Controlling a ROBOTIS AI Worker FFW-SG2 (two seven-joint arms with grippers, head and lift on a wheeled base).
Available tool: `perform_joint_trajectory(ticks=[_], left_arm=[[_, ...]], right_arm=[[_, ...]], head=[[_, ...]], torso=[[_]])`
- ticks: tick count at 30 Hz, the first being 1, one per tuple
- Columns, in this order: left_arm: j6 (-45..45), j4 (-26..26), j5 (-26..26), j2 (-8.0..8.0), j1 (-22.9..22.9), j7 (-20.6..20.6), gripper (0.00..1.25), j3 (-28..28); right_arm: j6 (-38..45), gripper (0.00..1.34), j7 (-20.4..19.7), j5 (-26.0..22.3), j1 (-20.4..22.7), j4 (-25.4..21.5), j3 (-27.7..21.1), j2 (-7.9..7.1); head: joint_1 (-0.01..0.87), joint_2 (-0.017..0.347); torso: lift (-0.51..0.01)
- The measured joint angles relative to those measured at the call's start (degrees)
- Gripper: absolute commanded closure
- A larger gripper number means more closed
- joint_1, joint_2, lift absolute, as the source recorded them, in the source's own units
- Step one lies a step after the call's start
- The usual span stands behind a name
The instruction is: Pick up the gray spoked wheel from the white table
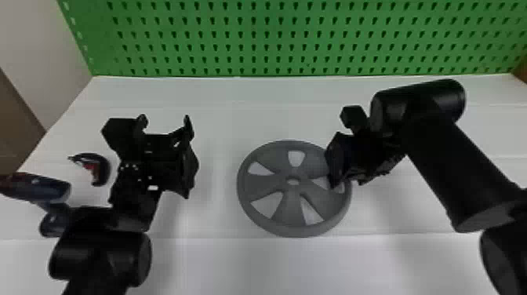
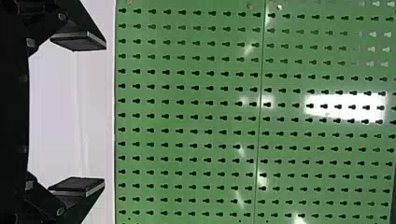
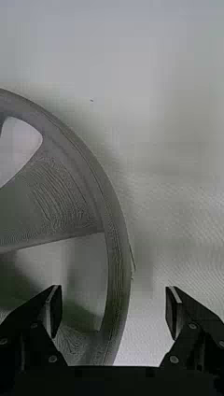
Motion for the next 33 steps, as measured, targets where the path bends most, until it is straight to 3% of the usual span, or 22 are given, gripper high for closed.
perform_joint_trajectory(ticks=[18, 24, 27, 30, 33], left_arm=[[0.0, 0.0, 0.0, 0.01, 0.0, 0.0, 0.24, -0.1], [0.0, 0.0, 0.0, 0.0, 0.0, 0.0, 0.24, -0.1], [0.0, 0.0, 0.0, 0.0, 0.0, 0.0, 0.24, -0.1], [0.0, 0.0, 0.0, -0.01, 0.0, 0.0, 0.24, -0.1], [0.0, 0.0, 0.0, 0.0, 0.0, 0.0, 0.24, 0.0]], right_arm=[[0.5, 0.6, 0.6, 1.1, -0.3, 0.2, 0.5, -0.13], [0.9, 0.92, 1.4, 1.6, -0.8, 0.8, 1.2, -0.13], [1.0, 0.97, 3.1, 2.4, -1.0, 1.3, 1.5, -0.1], [1.1, 1.1, 4.9, 3.9, -1.1, 1.9, 1.6, 0.06], [1.1, 1.11, 6.0, 5.1, -1.2, 2.1, 1.6, 0.24]], head=[[0.77, 0.044], [0.77, 0.044], [0.77, 0.044], [0.77, 0.044], [0.77, 0.044]], torso=[[-0.098], [-0.098], [-0.098], [-0.098], [-0.098]])
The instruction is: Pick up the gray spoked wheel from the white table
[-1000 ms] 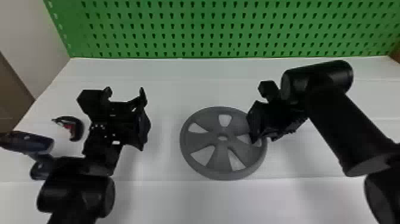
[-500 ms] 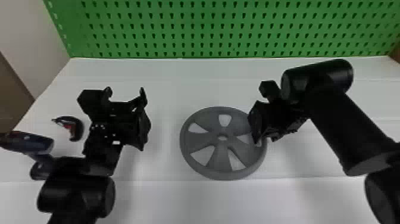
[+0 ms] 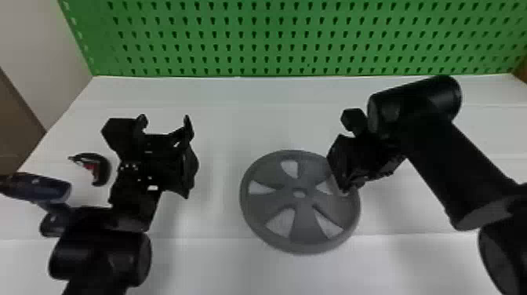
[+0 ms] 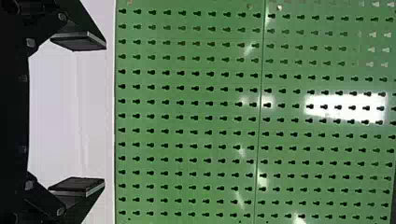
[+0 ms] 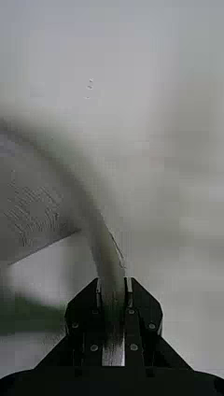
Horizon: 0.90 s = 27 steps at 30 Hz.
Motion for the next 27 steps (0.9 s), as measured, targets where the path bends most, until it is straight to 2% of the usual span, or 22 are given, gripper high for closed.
perform_joint_trajectory(ticks=[27], left_arm=[[0.0, 0.0, 0.0, 0.05, 0.2, 0.0, 0.24, 0.3]], right_arm=[[0.1, 1.11, 1.2, 1.4, -0.1, -1.0, -0.9, 0.34]], head=[[0.77, 0.044]], torso=[[-0.098]])
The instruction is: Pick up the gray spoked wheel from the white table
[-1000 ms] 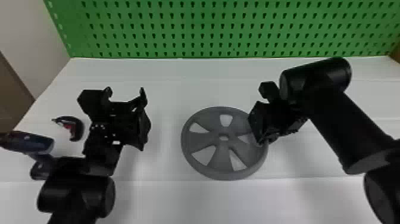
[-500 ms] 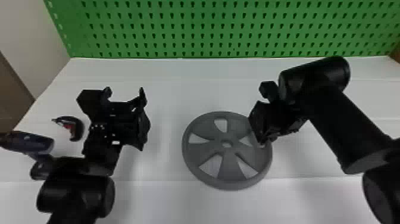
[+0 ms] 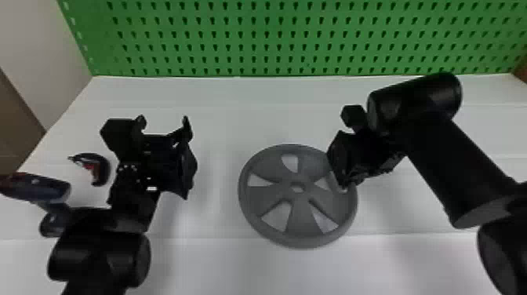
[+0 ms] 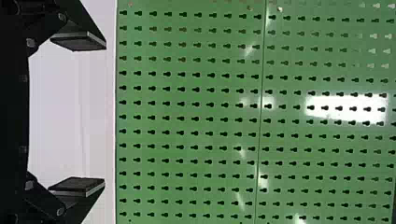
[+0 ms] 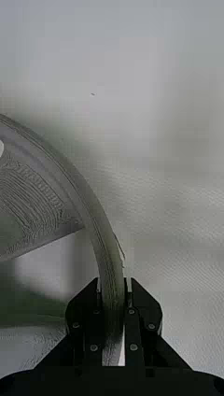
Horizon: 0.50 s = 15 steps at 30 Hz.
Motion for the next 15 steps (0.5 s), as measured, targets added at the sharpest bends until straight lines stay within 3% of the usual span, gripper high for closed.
perform_joint_trajectory(ticks=[8, 15], left_arm=[[0.0, 0.0, 0.0, 0.02, 0.2, 0.0, 0.24, 0.2], [0.0, 0.0, 0.0, 0.03, 0.5, 0.0, 0.24, 0.4]], right_arm=[[2.2, 1.11, 0.1, 2.8, 0.2, -4.7, -4.0, -0.43], [4.4, 1.11, 0.1, 4.5, 1.5, -12.9, -7.3, -1.55]], head=[[0.77, 0.044], [0.77, 0.044]], torso=[[-0.098], [-0.098]])
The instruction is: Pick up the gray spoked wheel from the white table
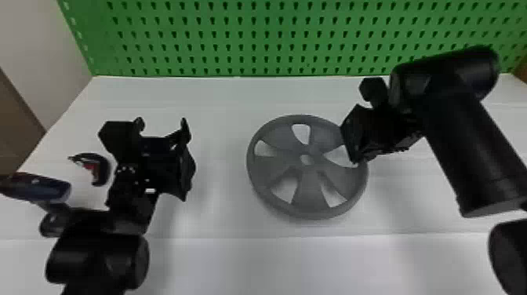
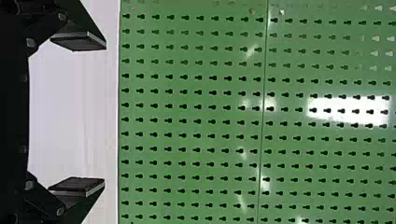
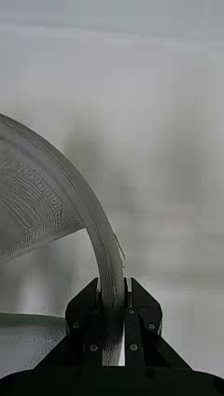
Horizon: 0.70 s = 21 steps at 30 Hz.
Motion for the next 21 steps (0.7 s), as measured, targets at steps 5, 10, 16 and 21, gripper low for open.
perform_joint_trajectory(ticks=[5, 10, 16, 21], left_arm=[[0.0, 0.0, 0.0, 0.0, 0.1, 0.0, 0.24, 0.1], [0.0, 0.0, 0.0, 0.0, 0.1, 0.0, 0.24, 0.1], [0.0, 0.0, 0.1, 0.0, 0.1, 0.0, 0.24, 0.2], [0.0, 0.0, 0.1, 0.0, 0.2, 0.0, 0.24, 0.2]], right_arm=[[1.1, 1.11, 0.0, 0.4, 1.3, -6.1, -2.1, -0.58], [2.9, 1.11, 0.0, 0.4, 2.6, -12.2, -4.5, -1.06], [3.5, 1.11, 0.0, 0.3, 3.5, -18.2, -7.1, -1.72], [3.5, 1.11, 0.0, 0.0, 3.8, -20.4, -7.9, -2.28]], head=[[0.77, 0.044], [0.77, 0.044], [0.77, 0.044], [0.77, 0.044]], torso=[[-0.098], [-0.098], [-0.098], [-0.098]])
